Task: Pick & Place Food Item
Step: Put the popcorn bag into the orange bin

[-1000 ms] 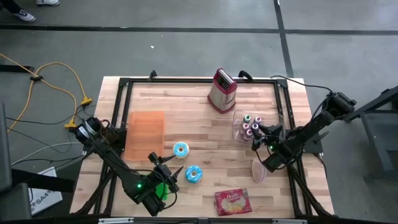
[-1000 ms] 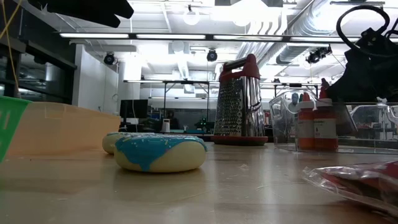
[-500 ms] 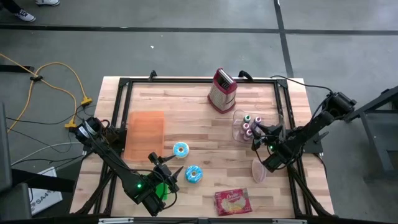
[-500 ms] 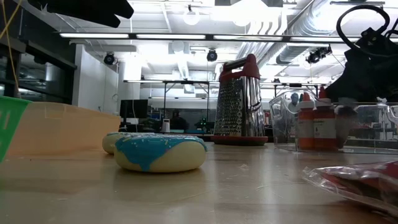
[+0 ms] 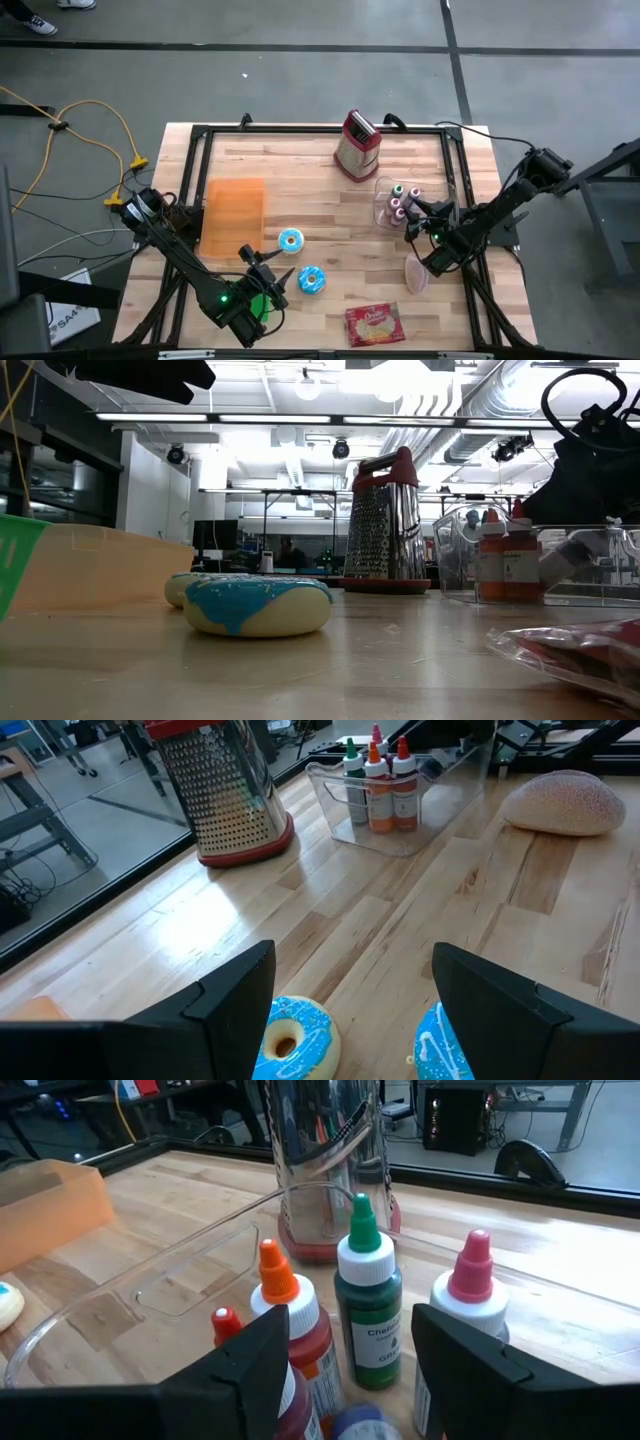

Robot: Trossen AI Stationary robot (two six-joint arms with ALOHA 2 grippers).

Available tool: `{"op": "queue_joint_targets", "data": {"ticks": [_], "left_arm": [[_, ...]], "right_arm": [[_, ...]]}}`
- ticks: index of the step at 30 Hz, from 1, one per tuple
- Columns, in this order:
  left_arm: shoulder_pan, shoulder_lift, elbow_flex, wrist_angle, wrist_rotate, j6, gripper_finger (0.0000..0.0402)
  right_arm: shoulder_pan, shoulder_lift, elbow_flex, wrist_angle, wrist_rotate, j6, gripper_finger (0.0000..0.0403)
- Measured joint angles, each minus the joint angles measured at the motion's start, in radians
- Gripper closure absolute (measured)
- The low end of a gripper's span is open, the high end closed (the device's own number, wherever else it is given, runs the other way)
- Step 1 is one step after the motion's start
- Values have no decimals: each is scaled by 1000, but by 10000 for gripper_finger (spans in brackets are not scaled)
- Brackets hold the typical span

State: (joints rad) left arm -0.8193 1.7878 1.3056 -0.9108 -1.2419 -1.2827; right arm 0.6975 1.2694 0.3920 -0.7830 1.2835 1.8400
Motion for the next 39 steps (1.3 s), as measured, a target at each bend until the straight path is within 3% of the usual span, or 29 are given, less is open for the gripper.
{"op": "queue_joint_targets", "data": {"ticks": [14, 27, 34, 39], "left_arm": [[0, 0, 0, 0, 0, 0, 140], [0, 0, 0, -1, 0, 1, 140], [0, 0, 0, -1, 0, 1, 140], [0, 0, 0, -1, 0, 1, 140]], "right_arm": [[0, 0, 0, -41, 34, -1, 210], [0, -2, 8, -47, 154, -2, 222], [0, -2, 80, -124, 247, -17, 226], [0, -2, 170, -157, 254, -152, 226]]}}
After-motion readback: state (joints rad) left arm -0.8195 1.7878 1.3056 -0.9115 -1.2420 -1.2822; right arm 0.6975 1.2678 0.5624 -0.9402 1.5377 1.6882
